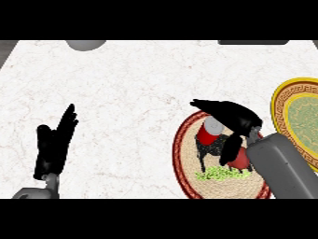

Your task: Pick the can from the placemat and place it in the plate

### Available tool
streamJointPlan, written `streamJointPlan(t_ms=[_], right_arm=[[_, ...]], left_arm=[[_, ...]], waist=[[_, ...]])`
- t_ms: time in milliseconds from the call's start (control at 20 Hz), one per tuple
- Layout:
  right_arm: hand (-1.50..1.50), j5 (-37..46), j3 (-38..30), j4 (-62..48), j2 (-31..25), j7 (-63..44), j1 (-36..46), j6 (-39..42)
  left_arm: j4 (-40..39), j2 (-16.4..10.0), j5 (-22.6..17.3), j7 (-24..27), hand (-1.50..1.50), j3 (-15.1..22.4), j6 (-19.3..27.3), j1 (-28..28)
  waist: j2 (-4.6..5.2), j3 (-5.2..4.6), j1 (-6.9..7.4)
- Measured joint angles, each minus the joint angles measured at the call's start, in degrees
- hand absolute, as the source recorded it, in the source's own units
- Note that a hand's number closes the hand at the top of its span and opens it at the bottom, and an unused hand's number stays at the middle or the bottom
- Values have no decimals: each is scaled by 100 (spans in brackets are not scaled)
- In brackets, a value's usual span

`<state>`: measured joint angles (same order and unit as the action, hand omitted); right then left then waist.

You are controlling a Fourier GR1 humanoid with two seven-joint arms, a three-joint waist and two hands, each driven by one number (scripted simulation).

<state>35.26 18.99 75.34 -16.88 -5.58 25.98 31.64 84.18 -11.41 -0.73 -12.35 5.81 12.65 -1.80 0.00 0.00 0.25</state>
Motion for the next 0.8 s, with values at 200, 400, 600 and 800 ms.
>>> streamJointPlan(t_ms=[200,400,600,800], right_arm=[[150,318,-46,-197,-39,434,76,-19],[150,618,-124,-354,-12,869,115,-304],[150,936,-243,-485,106,1028,182,-590],[150,1118,-513,-286,101,912,177,-1089]], left_arm=[[-35,44,29,58,0,-90,-100,47],[-49,81,80,76,0,-142,-176,65],[-9,146,130,9,0,-192,-218,38],[-44,187,173,40,0,-207,-209,64]], waist=[[2,0,3],[-7,-3,3],[-5,-3,2],[-2,0,-11]])
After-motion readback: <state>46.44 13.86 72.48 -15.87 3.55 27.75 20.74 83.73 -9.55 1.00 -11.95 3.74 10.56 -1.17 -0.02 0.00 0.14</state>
